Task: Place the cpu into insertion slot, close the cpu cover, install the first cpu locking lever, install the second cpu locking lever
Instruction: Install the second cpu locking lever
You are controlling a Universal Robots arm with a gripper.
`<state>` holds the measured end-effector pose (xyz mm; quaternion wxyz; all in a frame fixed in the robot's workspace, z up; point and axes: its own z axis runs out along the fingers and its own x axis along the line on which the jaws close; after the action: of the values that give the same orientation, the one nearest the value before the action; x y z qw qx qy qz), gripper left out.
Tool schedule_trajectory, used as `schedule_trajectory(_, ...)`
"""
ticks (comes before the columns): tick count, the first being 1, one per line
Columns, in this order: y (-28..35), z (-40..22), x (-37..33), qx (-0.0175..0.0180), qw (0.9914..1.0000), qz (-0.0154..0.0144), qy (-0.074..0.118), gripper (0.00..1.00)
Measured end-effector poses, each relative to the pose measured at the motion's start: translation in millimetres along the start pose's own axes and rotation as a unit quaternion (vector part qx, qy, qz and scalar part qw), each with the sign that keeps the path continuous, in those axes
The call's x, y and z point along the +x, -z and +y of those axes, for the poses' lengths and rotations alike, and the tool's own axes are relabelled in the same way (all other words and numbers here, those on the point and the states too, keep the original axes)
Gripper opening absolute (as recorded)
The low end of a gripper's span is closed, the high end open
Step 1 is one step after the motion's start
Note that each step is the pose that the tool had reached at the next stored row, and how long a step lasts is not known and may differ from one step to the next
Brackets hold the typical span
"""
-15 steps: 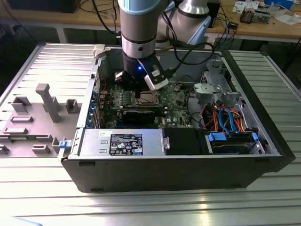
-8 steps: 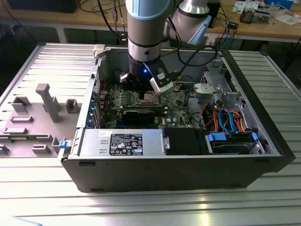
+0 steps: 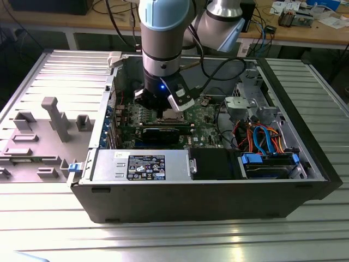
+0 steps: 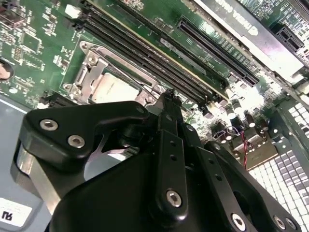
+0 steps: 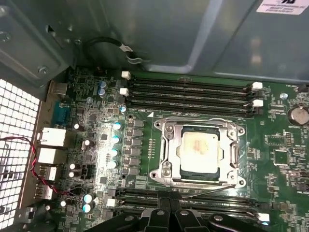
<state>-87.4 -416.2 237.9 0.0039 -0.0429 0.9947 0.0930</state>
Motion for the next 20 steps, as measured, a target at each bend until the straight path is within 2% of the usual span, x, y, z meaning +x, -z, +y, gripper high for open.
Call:
schedule_trajectory(3,-8.1,-1.4,1.4,0.0,1.0,0.0,0.0,0.11)
schedule_trajectory(13,-24.2,-2.8,4.7,0.0,1.0,0.0,0.0,0.11)
schedule_trajectory(17,-35.2,2.3,5.0,0.0001,1.0,0.0001,0.0,0.11)
schedule_trajectory(20,-40.0,7.0,5.7,0.0003,1.0,0.0001,0.0,0.11)
